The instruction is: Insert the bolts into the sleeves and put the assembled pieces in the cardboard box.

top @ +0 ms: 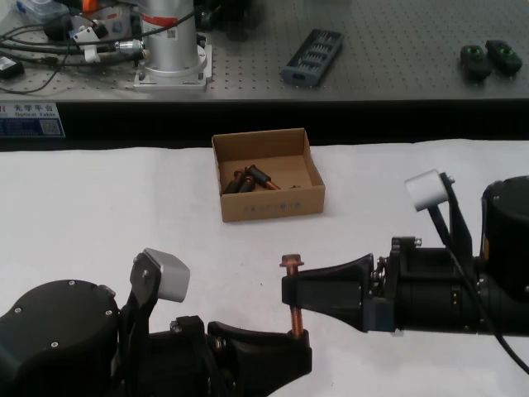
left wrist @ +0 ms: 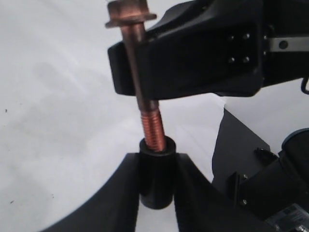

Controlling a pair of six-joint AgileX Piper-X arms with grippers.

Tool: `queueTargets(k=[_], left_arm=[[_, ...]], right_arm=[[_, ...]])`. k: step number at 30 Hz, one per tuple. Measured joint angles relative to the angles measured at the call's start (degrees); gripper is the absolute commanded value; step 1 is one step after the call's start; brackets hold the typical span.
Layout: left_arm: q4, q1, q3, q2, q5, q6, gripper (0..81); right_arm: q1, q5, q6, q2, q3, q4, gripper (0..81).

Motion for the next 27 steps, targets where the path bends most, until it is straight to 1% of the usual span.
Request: queueTargets(k=[10, 16, 27], left_arm=[[-0.58, 0.0, 0.0, 0.06, -1.02, -1.12, 2.0], [-0.65, -0.12, 0.0, 0.06, -1.93, 1.74, 2.0], [-0.08, 1.46, -0.41, 0.14, 0.28, 4.37, 2.0]], right_arm=[[0.03, -0.05, -0.09, 0.0, 0.0, -0.39, 4.3], [0.03, -0.14, -0.86, 0.0, 0.0, -0.11, 4.3], [-0.28, -1.16, -1.82, 0.0, 0.0, 0.65, 4.3]])
